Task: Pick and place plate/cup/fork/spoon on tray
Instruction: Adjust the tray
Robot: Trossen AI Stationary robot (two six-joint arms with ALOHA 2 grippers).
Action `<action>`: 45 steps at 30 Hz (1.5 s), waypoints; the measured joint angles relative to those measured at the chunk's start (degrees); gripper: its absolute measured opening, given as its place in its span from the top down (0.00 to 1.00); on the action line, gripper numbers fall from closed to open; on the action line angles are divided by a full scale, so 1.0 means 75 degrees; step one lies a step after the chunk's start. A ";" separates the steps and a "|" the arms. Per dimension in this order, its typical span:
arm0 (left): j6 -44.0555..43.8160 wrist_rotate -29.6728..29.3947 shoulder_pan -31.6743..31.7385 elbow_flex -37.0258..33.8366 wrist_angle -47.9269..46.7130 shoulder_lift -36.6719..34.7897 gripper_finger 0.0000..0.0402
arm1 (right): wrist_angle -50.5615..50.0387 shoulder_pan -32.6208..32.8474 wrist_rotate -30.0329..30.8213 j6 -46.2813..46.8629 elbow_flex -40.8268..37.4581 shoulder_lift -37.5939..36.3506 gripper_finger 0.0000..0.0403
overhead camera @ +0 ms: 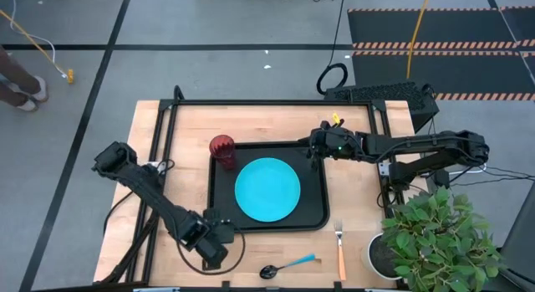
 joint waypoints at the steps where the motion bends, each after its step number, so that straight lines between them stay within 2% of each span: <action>1: -0.0003 -0.0022 -0.0047 -0.0083 -0.0011 0.0009 0.60 | -0.0003 0.0003 0.0000 0.0001 0.0000 0.0000 0.63; 8: 0.0412 -0.1122 -0.0129 -0.0506 0.0080 0.0009 0.60 | 0.0059 0.0158 0.0000 -0.0124 0.0000 0.0000 0.63; 13: 0.1470 -0.0157 -0.0134 -0.0759 0.1627 0.0009 0.60 | 0.0058 0.0201 0.0000 -0.0190 0.0000 -0.0009 0.63; 15: 0.1714 -0.0022 -0.0214 -0.0753 0.2060 0.0009 0.60 | 0.0059 0.0201 0.0000 -0.0196 0.0000 -0.0012 0.63; 19: 0.1756 0.0094 -0.0188 -0.0818 0.2075 0.0009 0.60 | 0.0057 0.0201 0.0000 -0.0199 0.0000 -0.0012 0.63; 32: 0.1607 0.0465 0.0401 -0.2074 0.2648 0.0003 0.60 | 0.0053 0.0201 0.0000 -0.0260 0.0000 -0.0015 0.63; 41: 0.1712 0.0385 0.0523 -0.2103 0.2560 0.0003 0.60 | 0.0053 0.0201 0.0000 -0.0260 0.0000 -0.0015 0.63; 45: 0.1565 0.0691 0.0531 -0.2103 0.2580 0.0003 0.60 | 0.0033 0.0201 0.0000 -0.0258 0.0003 -0.0015 0.63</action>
